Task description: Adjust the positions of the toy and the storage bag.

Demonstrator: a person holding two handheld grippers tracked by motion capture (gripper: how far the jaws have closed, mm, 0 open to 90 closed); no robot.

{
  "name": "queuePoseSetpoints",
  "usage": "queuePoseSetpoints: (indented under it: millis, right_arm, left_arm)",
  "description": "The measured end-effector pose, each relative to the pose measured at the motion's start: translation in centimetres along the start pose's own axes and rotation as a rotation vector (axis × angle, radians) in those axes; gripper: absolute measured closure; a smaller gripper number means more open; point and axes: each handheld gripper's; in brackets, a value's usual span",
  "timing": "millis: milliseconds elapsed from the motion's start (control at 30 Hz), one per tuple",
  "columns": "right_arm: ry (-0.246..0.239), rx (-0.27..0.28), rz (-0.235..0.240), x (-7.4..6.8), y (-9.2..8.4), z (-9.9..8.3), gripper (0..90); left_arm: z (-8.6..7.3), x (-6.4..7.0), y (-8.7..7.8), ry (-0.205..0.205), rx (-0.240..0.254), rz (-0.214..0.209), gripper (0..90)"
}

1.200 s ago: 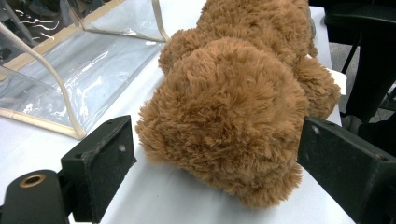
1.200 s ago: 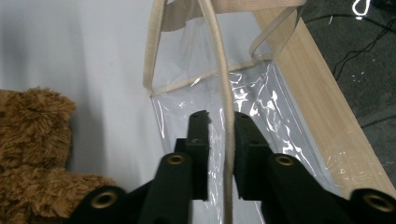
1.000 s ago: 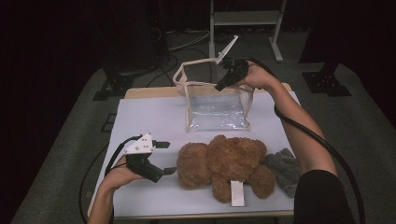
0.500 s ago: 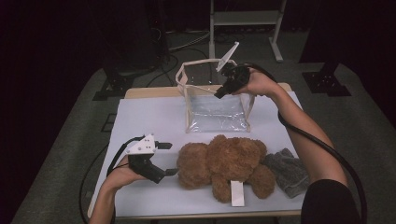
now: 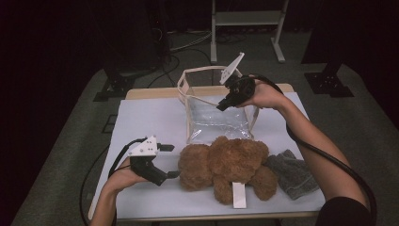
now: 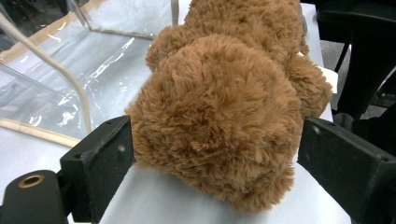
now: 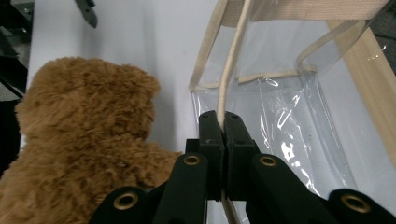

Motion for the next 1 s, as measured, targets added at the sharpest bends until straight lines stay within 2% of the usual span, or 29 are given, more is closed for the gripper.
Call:
queuePoseSetpoints:
  millis: [100,200,433,667,800,833,867,1000]
  right_arm:
    - [-0.002,0.004,0.003,-0.9,0.0,-0.3,87.2]
    - [-0.006,0.009,0.014,-1.8,0.0,-0.6,87.2]
    - [-0.026,0.015,0.032,-3.8,0.4,-0.9,87.2]
    - [-0.028,0.032,0.054,-4.5,0.6,-1.0,87.2]
    - [-0.022,0.031,0.046,-4.6,0.6,-1.1,87.0]
    - [-0.009,0.037,0.041,-4.5,0.6,-1.1,86.6]
    - [0.001,0.043,0.04,-4.3,0.5,-1.2,85.5]
    - [0.026,0.073,0.028,-4.0,0.0,-1.4,68.7]
  left_arm:
    - [0.0,0.0,-0.1,0.012,-0.003,-0.001,9.7]
    - [0.0,0.1,0.0,0.004,-0.001,-0.004,9.7]
    - [0.1,0.2,0.1,0.014,-0.006,-0.006,9.7]
    - [0.0,0.1,0.1,0.004,-0.002,-0.002,9.7]
    - [0.0,0.1,0.0,0.002,0.001,0.001,9.7]
    - [0.0,0.1,0.0,0.003,0.001,0.0,9.7]
    - [0.0,0.1,0.0,0.002,0.0,-0.001,9.7]
    - [0.0,0.0,-0.1,0.009,-0.001,0.002,9.7]
Point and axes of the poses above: each handheld gripper's, and its own axes: y roughly forward along the jaws, z roughly out of its top, x roughly to its right, and after that the axes turned 12 degrees about z, right-handed
